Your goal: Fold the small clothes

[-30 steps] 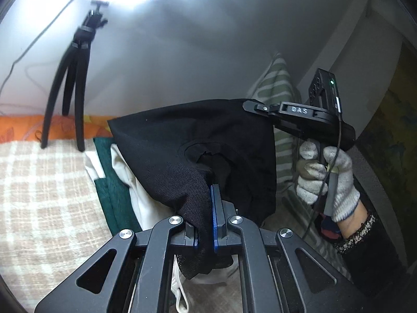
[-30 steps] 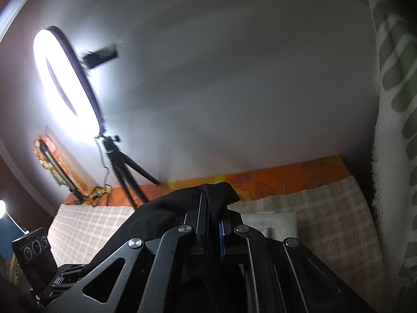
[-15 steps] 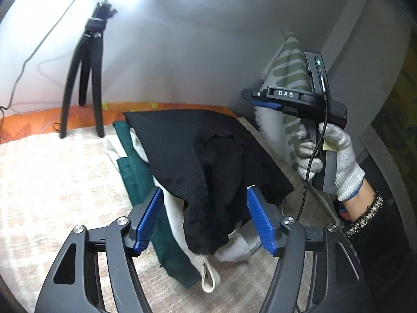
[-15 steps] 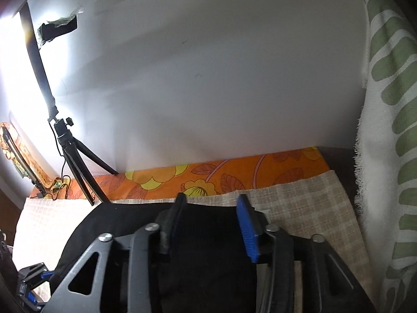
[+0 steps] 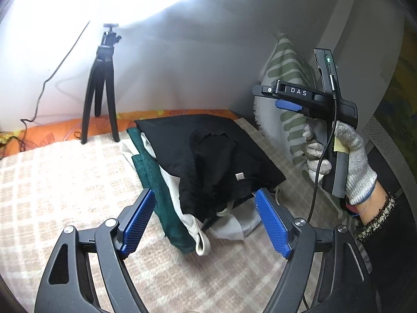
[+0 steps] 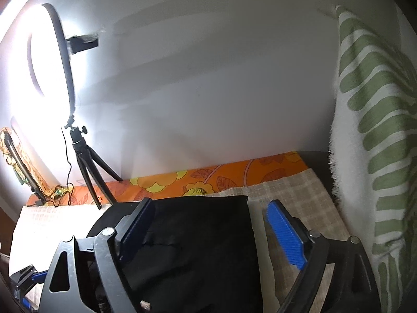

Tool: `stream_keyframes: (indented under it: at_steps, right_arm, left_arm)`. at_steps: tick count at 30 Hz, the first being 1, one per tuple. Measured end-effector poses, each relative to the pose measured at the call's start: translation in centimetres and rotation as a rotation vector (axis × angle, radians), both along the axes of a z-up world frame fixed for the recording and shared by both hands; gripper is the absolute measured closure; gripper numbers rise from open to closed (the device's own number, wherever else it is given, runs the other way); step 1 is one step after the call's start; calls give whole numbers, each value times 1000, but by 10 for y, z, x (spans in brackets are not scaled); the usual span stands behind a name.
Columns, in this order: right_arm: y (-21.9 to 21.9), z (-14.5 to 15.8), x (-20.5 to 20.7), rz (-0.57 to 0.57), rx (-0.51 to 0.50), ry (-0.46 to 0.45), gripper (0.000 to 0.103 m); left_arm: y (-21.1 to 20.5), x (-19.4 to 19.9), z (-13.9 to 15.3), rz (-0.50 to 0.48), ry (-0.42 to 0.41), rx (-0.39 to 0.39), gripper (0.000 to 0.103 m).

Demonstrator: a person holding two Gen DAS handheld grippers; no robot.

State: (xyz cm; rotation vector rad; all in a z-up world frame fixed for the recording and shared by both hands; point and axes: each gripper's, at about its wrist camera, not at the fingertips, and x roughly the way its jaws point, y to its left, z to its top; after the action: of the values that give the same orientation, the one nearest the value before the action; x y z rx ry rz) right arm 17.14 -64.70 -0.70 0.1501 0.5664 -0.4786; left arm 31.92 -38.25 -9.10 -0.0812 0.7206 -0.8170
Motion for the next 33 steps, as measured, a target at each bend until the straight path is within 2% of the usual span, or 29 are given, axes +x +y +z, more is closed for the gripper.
stream_keyframes:
  at_steps: [3, 6, 19, 33]
  right_arm:
    - [15, 7, -12, -23, -30, -2, 5]
    - [29, 11, -25, -34, -40, -13, 2]
    - [105, 10, -82, -53, -69, -38, 0]
    - [218, -10, -126, -22, -99, -79, 0]
  left_arm:
    - [5, -10, 5, 5, -3, 5, 22]
    - [10, -20, 8, 6, -8, 10, 22]
    - [63, -78, 26, 49, -55, 47, 22]
    - [132, -150, 41, 78, -175, 67, 20]
